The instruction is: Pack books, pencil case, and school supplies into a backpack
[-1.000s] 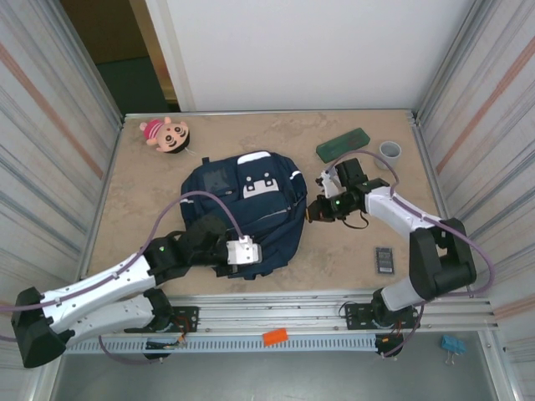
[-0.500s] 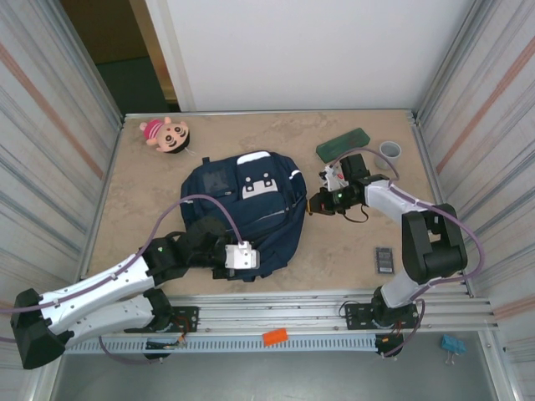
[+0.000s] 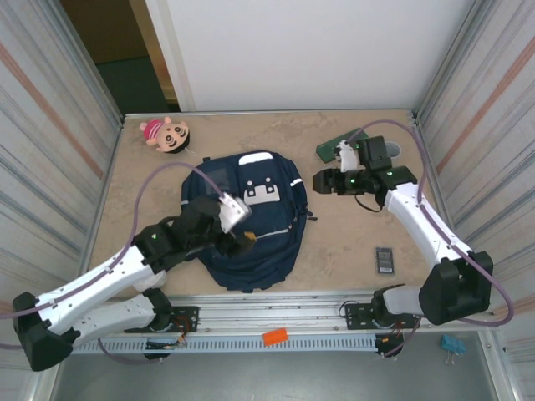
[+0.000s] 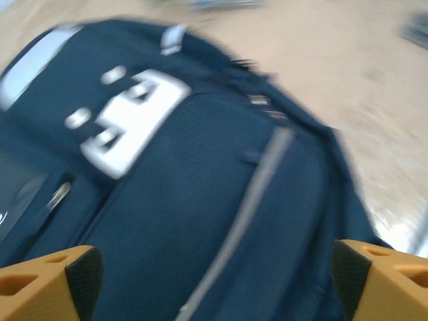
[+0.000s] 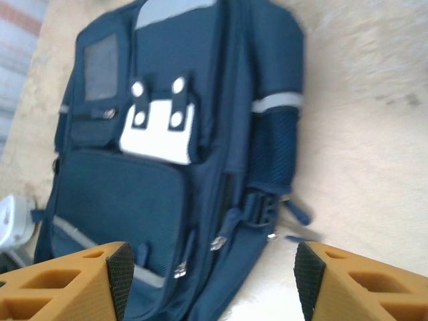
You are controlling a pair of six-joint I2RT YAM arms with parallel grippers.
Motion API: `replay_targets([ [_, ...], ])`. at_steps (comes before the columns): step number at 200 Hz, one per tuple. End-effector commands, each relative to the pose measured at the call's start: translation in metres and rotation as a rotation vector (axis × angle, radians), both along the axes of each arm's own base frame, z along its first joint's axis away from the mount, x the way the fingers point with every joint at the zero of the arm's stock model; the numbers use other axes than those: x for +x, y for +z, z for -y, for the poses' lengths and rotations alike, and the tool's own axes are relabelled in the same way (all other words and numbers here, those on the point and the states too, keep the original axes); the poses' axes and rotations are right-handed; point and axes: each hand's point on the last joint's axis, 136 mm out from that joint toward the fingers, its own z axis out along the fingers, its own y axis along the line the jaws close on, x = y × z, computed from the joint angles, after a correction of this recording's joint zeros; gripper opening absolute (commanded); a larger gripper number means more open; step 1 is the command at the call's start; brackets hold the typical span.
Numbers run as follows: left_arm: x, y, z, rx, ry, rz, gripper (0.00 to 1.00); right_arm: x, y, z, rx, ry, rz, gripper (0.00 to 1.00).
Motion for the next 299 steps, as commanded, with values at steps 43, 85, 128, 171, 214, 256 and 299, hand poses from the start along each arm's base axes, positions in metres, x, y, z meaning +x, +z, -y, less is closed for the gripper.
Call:
replay_targets([
  [43, 0.034, -0.100, -0.099, -0.257, 0.738, -0.381, 0.83, -0.020, -0.103, -0.038, -0.037, -0.069, -0.257, 0.59],
  [85, 0.054, -0.128, -0.081, -0.303, 0.688, -0.380, 0.74, -0.036, -0.152, -0.040, -0.035, -0.132, -0.350, 0.47],
  [128, 0.084, -0.140, -0.052, -0.308, 0.636, -0.430, 0.65, -0.059, -0.147, -0.044, -0.027, -0.185, -0.308, 0.38],
  [171, 0.080, -0.104, -0.040, -0.219, 0.571, -0.322, 0.72, -0.047, -0.114, -0.033, -0.044, -0.181, -0.195, 0.52],
  [214, 0.057, -0.035, -0.025, -0.055, 0.258, -0.056, 0.80, -0.046, -0.052, -0.011, -0.043, -0.151, -0.006, 0.59],
  [256, 0.011, -0.021, 0.013, 0.020, -0.237, 0.079, 0.76, -0.058, -0.011, -0.005, 0.071, -0.153, 0.146, 0.60],
  [299, -0.022, -0.044, 0.038, 0.163, -0.585, 0.159, 0.76, -0.061, -0.005, 0.005, 0.080, -0.171, 0.226, 0.61],
])
